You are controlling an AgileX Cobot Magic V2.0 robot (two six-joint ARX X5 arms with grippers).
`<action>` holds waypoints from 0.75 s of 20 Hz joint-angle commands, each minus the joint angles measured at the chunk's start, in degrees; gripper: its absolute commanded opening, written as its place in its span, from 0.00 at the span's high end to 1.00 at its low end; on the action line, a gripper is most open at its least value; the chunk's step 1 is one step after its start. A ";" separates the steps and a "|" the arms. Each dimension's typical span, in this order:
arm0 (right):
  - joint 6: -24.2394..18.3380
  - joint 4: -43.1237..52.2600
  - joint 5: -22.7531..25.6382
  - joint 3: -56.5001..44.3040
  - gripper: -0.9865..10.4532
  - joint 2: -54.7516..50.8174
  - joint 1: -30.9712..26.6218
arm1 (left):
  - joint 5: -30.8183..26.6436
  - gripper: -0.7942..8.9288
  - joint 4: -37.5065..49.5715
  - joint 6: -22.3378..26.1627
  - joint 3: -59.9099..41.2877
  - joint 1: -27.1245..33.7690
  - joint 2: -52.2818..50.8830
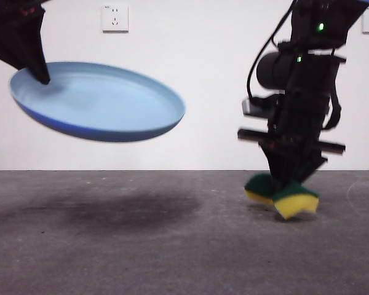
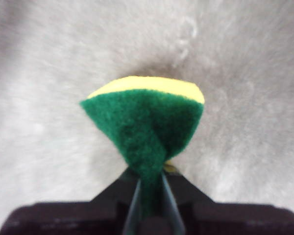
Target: Pick up the plate,pick up the cloth,clean the plate with the cloth
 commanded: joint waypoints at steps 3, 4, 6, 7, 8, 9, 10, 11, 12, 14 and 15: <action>2.89 0.04 -0.17 -0.20 0.93 -12.39 4.24 | -0.70 0.93 1.46 0.07 -0.39 -0.28 2.60; 3.39 0.44 -0.17 -0.22 0.93 -14.93 5.60 | -0.68 0.93 1.79 -0.28 -0.39 -0.70 3.30; 4.00 2.47 -0.13 -0.20 0.93 -19.41 9.25 | -0.35 0.93 2.67 -1.38 -0.39 -2.27 4.50; 4.22 4.33 -0.11 -0.22 0.93 -20.92 11.34 | 0.20 0.93 3.19 -2.03 -0.39 -3.17 4.72; 4.24 6.16 -0.11 -0.20 0.93 -21.42 13.20 | 0.28 0.93 3.56 -2.05 -0.39 -4.15 4.72; 4.61 7.91 -0.04 -0.22 0.93 -21.40 14.97 | 0.28 0.93 3.87 -2.10 -0.39 -5.53 4.72; 4.83 8.79 0.02 -0.22 0.93 -21.27 15.80 | 0.33 0.93 3.89 -2.23 -0.39 -6.71 4.72; 5.11 10.14 0.20 -0.22 0.93 -20.48 16.98 | 0.79 0.93 3.85 -2.21 -0.39 -8.02 4.72; 5.44 10.99 0.35 -0.22 0.93 -19.71 18.03 | 1.68 0.93 3.96 -2.23 -0.39 -8.81 4.72; 6.84 12.57 0.31 -0.22 0.93 -17.53 19.50 | 3.87 0.93 4.42 -3.08 -0.39 -10.36 4.72; 7.15 13.29 0.28 -0.22 0.93 -16.17 20.11 | 5.49 0.93 4.83 -3.28 -0.39 -10.99 4.72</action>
